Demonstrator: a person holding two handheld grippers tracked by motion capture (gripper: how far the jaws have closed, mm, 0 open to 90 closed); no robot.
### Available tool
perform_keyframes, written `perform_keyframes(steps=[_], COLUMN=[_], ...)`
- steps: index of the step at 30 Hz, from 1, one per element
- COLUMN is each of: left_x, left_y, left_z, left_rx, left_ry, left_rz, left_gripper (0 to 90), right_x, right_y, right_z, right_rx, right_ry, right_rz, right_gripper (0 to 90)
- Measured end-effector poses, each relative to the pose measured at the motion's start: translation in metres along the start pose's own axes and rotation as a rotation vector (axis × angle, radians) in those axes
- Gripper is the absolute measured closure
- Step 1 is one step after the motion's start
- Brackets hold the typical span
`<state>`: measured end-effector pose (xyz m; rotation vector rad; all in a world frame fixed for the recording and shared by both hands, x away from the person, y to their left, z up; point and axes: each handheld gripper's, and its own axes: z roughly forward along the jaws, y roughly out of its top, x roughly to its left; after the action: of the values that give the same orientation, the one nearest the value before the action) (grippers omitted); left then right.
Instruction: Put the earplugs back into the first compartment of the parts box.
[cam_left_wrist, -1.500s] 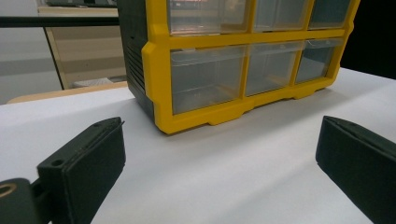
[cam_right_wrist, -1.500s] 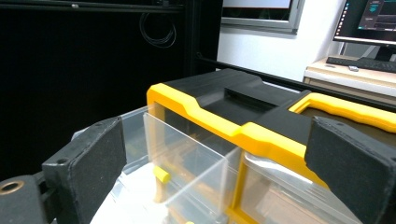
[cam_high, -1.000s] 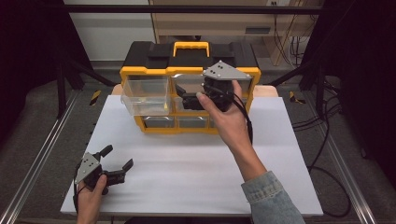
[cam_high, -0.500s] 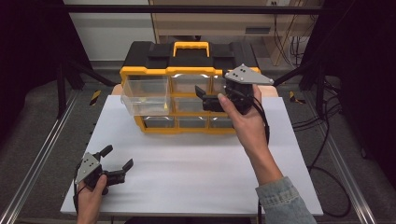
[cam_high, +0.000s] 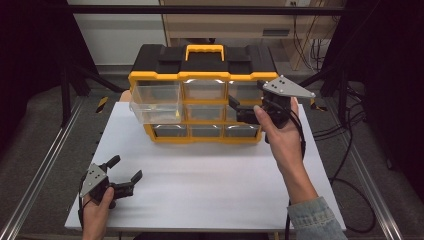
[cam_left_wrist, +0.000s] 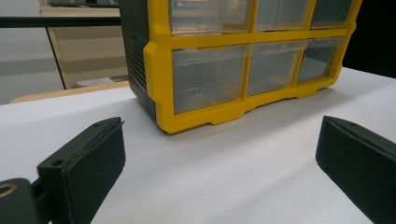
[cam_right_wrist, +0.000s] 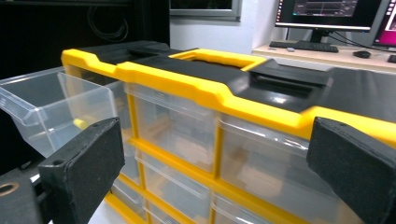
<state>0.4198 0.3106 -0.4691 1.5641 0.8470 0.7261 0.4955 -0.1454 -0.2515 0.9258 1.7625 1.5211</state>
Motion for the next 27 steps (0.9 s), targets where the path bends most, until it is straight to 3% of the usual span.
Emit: perform_keyframes(steps=[17,27], left_x=[0.001,0.0], left_y=[0.0,-0.002], left_z=[-0.001,-0.009], left_rx=[-0.009,-0.02], left_ry=[0.002,0.016], left_rz=[-0.015,-0.031], left_gripper=[1.1,1.1], right_x=[-0.029,-0.041], right_y=[-0.021,-0.038], right_z=[-0.038,-0.065], right_rx=[-0.028,-0.039], right_ry=[-0.053,-0.035], right_rz=[0.019,0.047], right_gripper=[7.4,4.6])
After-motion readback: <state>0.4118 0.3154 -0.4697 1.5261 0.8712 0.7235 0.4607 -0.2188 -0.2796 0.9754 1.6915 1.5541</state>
